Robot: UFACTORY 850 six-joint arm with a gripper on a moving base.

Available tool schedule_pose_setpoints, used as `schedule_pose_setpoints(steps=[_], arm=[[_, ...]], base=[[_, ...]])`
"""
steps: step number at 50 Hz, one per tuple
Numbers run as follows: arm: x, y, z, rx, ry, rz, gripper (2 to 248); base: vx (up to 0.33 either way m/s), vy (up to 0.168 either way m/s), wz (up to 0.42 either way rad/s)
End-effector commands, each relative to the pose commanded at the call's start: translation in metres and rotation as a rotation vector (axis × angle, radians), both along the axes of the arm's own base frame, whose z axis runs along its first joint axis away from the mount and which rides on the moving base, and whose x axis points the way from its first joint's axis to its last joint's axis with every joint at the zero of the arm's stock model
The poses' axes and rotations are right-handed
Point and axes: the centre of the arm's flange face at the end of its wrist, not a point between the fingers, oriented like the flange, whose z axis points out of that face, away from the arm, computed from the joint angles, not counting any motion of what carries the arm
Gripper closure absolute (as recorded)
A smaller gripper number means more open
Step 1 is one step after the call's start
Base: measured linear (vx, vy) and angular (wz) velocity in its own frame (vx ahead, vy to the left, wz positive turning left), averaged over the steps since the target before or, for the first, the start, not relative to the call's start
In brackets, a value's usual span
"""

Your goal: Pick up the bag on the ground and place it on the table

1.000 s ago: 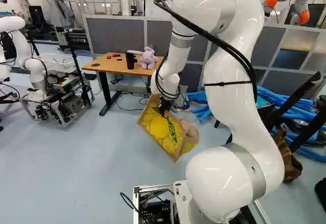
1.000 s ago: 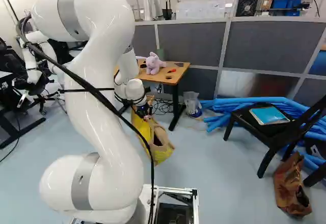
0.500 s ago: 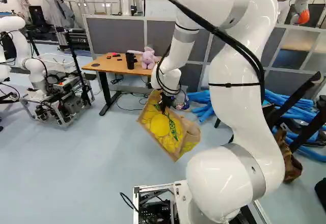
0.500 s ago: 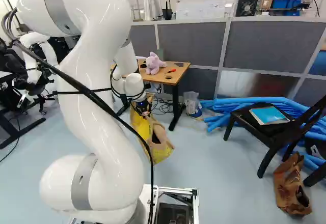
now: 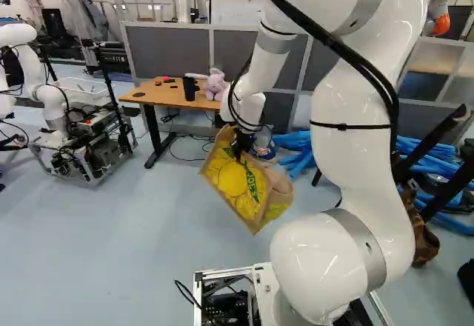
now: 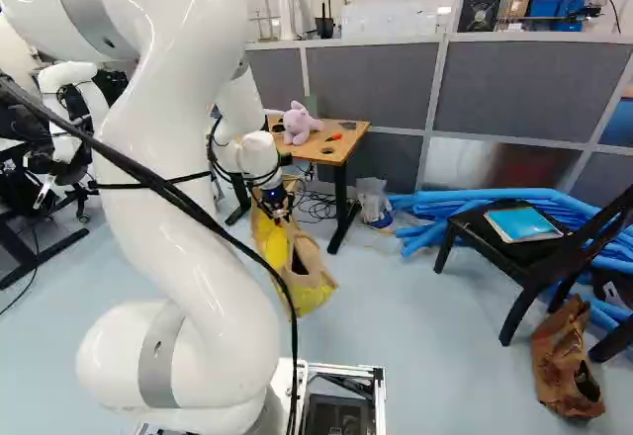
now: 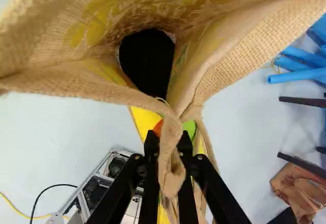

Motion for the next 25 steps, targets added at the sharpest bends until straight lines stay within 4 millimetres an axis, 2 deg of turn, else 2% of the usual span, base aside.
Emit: schedule_pose_setpoints(steps=[25], arm=[[-0.005,-0.002,0.033,0.017,0.013,-0.023,215]], base=[[0.0,0.0,0.0]])
